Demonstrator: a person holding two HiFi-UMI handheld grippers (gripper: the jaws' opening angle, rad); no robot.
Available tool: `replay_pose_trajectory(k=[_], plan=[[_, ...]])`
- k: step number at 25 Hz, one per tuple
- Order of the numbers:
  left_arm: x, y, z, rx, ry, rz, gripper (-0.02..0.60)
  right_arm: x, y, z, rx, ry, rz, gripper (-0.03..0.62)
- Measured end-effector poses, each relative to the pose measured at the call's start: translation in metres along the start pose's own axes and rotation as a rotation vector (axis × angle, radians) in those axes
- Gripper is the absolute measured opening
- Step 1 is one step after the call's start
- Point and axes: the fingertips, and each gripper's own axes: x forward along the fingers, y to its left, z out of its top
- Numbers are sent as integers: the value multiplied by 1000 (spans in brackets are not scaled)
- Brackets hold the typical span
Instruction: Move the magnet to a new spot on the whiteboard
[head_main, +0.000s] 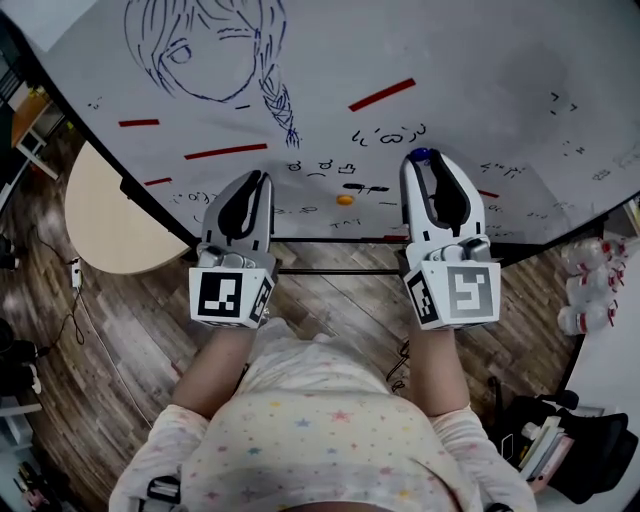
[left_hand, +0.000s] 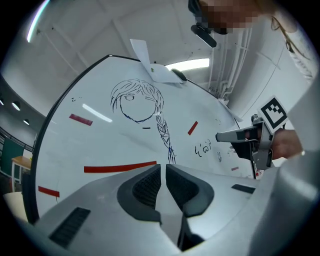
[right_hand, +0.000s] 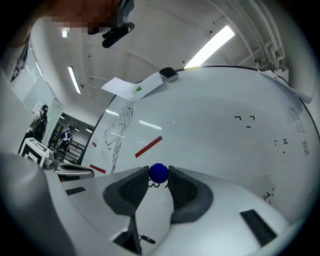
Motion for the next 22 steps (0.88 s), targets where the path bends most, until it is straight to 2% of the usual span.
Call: replay_pose_trajectory(k=[22], plan=[[29, 1, 67, 71, -137, -10, 27, 23, -25, 47, -55, -84, -45, 121]])
